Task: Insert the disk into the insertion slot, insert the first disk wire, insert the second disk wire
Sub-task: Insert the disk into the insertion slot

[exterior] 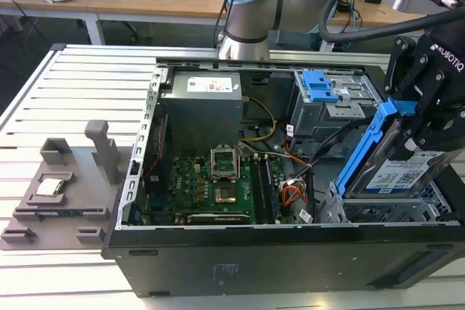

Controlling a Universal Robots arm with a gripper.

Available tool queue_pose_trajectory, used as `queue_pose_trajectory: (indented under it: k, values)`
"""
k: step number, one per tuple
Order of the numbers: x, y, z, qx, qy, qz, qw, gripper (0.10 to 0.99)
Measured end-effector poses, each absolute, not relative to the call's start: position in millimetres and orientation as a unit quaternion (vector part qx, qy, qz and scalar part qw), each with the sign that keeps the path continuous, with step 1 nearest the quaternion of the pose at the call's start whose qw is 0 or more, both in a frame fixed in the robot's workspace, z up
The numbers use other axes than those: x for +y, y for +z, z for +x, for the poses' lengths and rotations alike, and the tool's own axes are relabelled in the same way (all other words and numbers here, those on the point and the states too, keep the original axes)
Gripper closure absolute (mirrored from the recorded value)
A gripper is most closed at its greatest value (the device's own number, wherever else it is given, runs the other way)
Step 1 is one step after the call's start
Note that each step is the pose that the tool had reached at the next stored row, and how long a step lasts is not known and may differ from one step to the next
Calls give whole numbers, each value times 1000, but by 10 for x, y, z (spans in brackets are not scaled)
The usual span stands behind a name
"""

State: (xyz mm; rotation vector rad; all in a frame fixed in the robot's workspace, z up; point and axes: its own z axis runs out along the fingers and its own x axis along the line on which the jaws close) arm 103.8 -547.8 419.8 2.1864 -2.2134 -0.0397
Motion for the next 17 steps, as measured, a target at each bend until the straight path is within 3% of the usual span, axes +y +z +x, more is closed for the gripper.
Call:
queue_pose_trajectory:
  k: [17]
  values:
    - [-5478,4059,1038,-711,-13,703,15,722]
